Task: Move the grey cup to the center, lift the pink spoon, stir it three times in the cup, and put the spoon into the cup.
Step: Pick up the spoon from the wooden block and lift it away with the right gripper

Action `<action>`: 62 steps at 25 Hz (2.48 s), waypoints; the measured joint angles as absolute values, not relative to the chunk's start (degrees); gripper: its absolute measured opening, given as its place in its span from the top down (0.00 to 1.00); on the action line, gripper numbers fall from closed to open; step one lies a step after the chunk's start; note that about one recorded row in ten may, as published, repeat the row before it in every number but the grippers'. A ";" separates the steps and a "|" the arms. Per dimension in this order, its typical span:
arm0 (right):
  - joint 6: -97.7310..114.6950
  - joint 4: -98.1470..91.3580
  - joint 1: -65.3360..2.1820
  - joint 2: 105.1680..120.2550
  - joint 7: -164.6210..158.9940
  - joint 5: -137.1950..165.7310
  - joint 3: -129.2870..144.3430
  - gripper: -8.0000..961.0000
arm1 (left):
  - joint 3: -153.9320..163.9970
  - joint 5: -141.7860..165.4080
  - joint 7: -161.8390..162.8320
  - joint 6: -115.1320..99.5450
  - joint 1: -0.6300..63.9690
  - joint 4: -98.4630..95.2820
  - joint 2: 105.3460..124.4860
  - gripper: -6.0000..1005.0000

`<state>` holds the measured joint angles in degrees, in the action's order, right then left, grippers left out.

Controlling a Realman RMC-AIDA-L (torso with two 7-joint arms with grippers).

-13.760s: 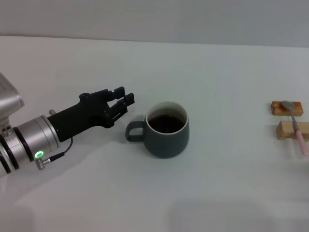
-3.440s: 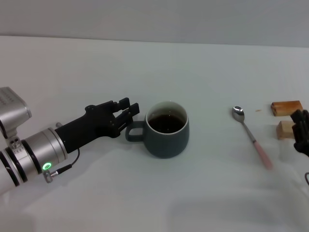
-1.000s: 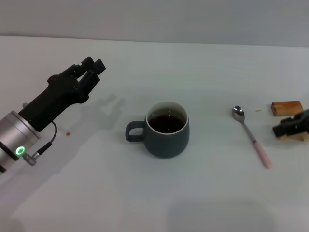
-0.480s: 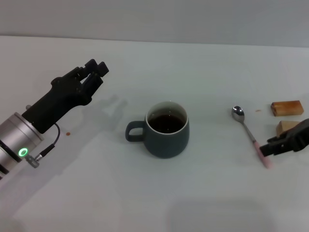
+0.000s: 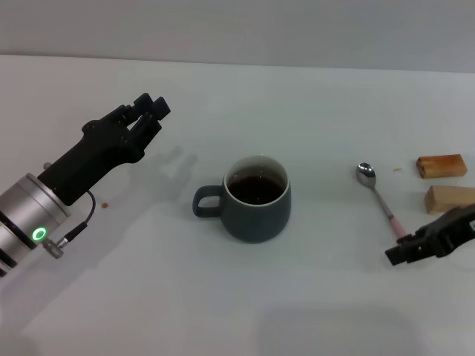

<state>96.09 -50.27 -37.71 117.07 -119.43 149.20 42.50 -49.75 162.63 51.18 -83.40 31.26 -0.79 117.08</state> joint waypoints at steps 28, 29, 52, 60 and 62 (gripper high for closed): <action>94.64 -49.31 -34.28 117.10 -119.62 148.94 41.74 0.61 | -49.75 162.60 52.56 -82.71 31.65 -0.79 117.15 0.67; 94.62 -49.31 -34.28 117.09 -119.63 148.94 41.74 0.61 | -49.74 162.60 52.56 -82.69 31.64 -0.79 117.15 0.67; 92.64 -49.06 -34.10 117.15 -119.78 149.29 41.82 0.61 | -49.57 162.69 52.57 -82.27 31.29 -0.59 117.60 0.67; 91.76 -48.95 -34.10 117.16 -119.80 149.33 41.84 0.61 | -49.56 162.77 52.70 -82.18 31.29 -0.50 117.60 0.67; 91.66 -48.96 -34.10 117.14 -119.80 149.33 41.84 0.61 | -49.29 162.78 52.72 -82.17 31.29 -0.48 117.60 0.67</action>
<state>91.66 -48.96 -34.10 117.14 -119.80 149.33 41.84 -49.29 162.78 52.72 -82.17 31.29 -0.48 117.60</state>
